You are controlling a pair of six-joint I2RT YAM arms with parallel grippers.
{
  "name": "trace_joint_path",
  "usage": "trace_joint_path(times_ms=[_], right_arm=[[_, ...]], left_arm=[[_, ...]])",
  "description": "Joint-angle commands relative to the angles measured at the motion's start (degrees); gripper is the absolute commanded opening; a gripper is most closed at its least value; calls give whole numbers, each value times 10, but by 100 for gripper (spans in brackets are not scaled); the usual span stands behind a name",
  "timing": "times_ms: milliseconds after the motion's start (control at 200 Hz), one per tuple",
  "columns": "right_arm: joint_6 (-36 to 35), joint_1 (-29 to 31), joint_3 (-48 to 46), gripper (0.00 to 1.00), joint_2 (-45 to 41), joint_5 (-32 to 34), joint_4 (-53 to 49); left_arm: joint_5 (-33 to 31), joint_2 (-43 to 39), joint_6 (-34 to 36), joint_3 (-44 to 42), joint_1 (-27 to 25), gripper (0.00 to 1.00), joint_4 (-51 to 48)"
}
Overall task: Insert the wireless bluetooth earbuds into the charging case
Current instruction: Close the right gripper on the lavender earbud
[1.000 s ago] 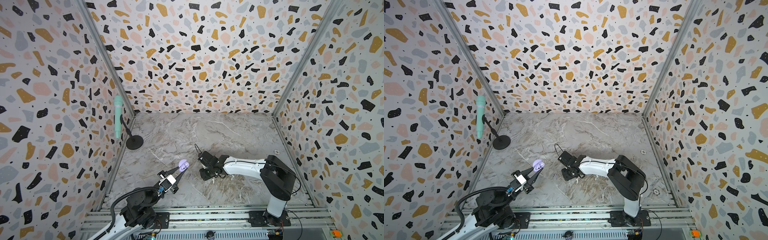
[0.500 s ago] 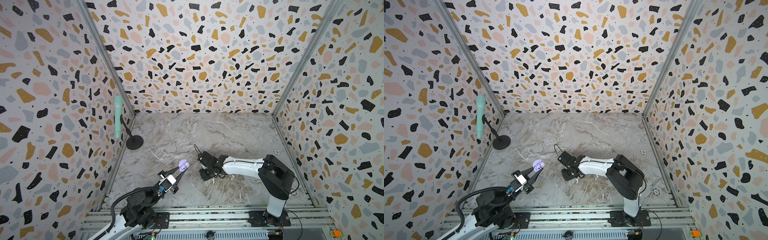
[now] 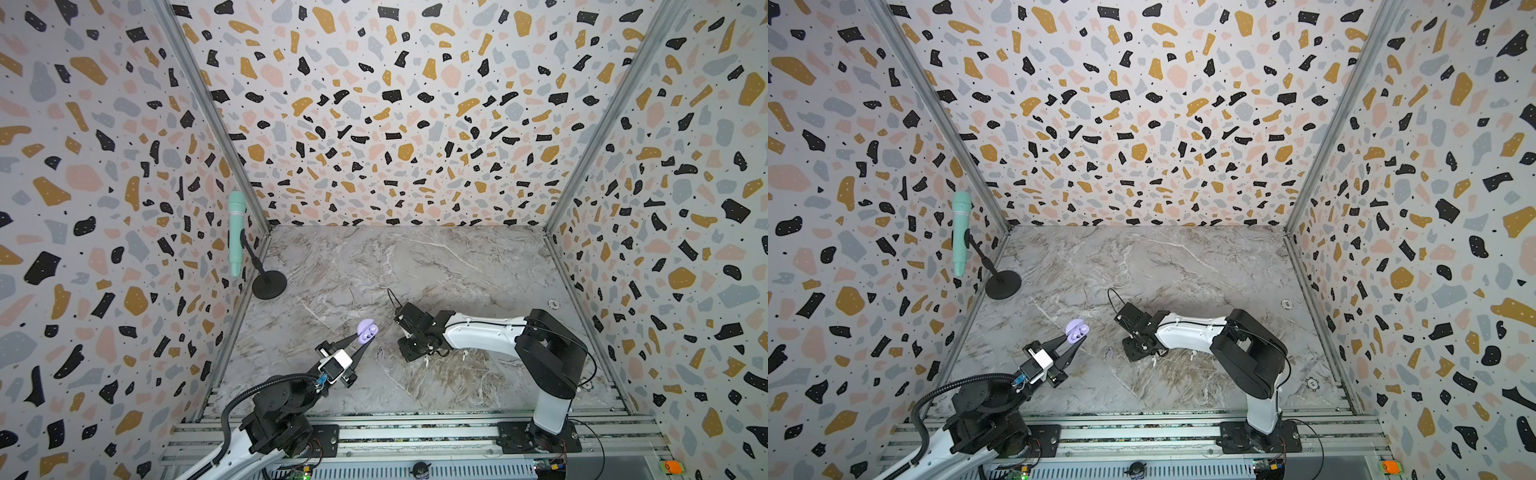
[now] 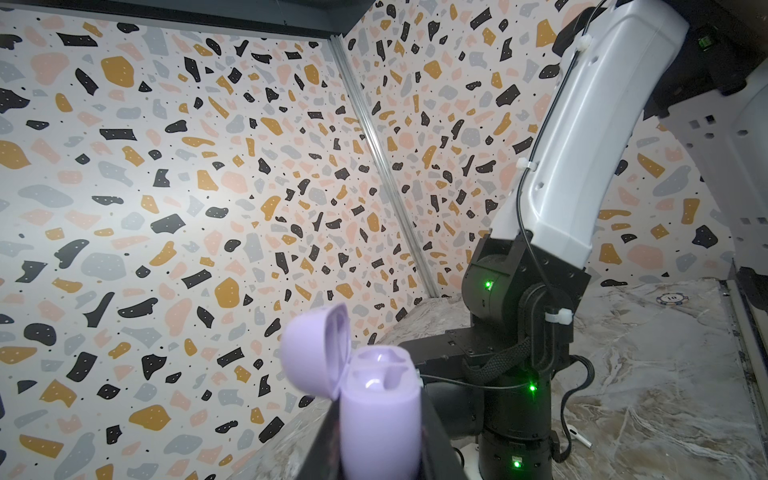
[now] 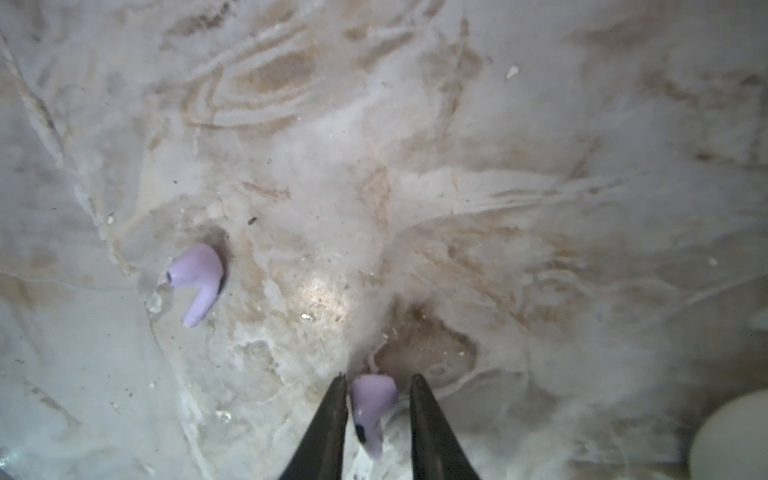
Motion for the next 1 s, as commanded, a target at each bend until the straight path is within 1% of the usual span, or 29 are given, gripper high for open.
trace_joint_path(times_ms=[0, 240, 445, 591, 996], right_arm=[[9, 4, 13, 27, 9, 5, -6], [19, 5, 12, 24, 7, 13, -11], [25, 6, 8, 25, 6, 16, -12], [28, 9, 6, 27, 5, 18, -12], [31, 15, 2, 27, 0, 32, -22]], left_arm=[[3, -6, 8, -3, -2, 0, 19], [3, -7, 10, -2, -3, 0, 18], [4, -8, 10, -2, -3, 0, 18], [4, -8, 10, -2, -3, 0, 17], [4, -9, 10, -2, -2, 0, 16]])
